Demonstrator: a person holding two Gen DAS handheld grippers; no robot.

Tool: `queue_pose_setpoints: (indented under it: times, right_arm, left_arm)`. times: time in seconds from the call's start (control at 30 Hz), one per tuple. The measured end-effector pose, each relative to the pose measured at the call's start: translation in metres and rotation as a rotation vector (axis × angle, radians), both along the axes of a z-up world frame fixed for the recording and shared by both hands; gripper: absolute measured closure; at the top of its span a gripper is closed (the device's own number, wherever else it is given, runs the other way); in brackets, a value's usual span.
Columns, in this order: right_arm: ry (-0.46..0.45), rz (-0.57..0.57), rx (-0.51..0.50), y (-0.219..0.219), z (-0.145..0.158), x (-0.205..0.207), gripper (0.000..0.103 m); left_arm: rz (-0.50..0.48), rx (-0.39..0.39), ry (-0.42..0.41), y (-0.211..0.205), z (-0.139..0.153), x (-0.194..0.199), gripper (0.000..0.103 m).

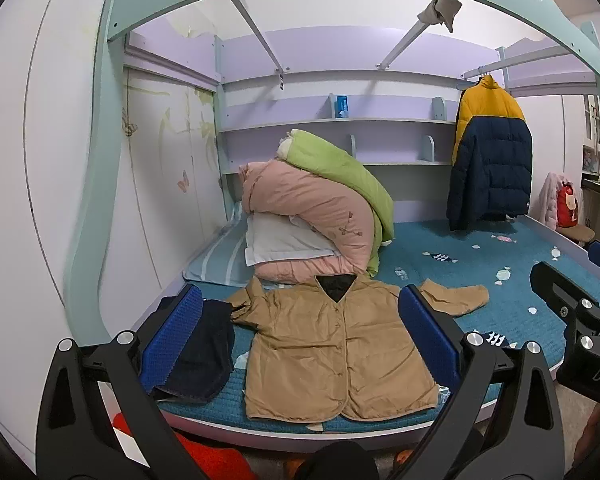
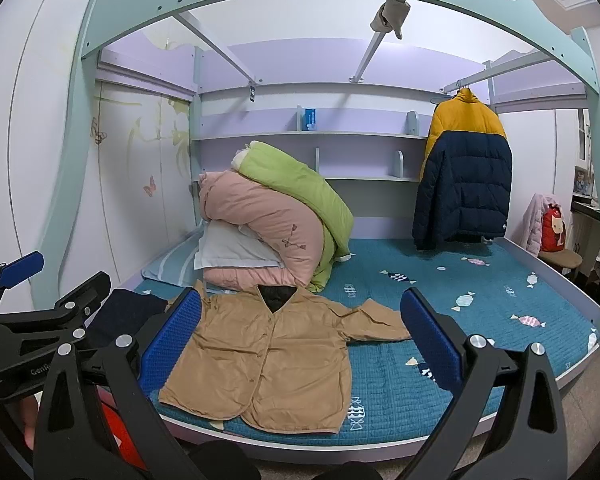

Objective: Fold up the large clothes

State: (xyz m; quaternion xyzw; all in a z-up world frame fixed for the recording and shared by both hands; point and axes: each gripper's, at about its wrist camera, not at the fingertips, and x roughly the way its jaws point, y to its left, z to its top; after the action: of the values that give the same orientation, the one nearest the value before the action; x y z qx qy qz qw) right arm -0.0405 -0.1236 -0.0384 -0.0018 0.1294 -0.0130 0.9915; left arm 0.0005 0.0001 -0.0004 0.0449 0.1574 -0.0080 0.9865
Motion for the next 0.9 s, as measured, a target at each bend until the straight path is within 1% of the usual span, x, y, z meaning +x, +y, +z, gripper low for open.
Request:
queue_pose_setpoints:
  times: [0.7, 0.73, 0.9]
  right_arm:
    - [0.009, -0.003, -0.001, -0.0001, -0.0037, 0.001, 0.007]
    - [0.011, -0.003, -0.001, 0.0003, -0.0048, 0.001, 0.007]
    - [0.013, -0.002, -0.002, 0.0002, -0.0065, 0.0011, 0.007]
  left_arm:
    - [-0.002, 0.004, 0.002, 0.0004, -0.0028, -0.0002, 0.005]
    - [-0.001, 0.003, 0.001, 0.0045, -0.008, -0.0011, 0.005]
    - [0.0, 0.005, 0.003, 0.0045, -0.0084, -0.0009, 0.005]
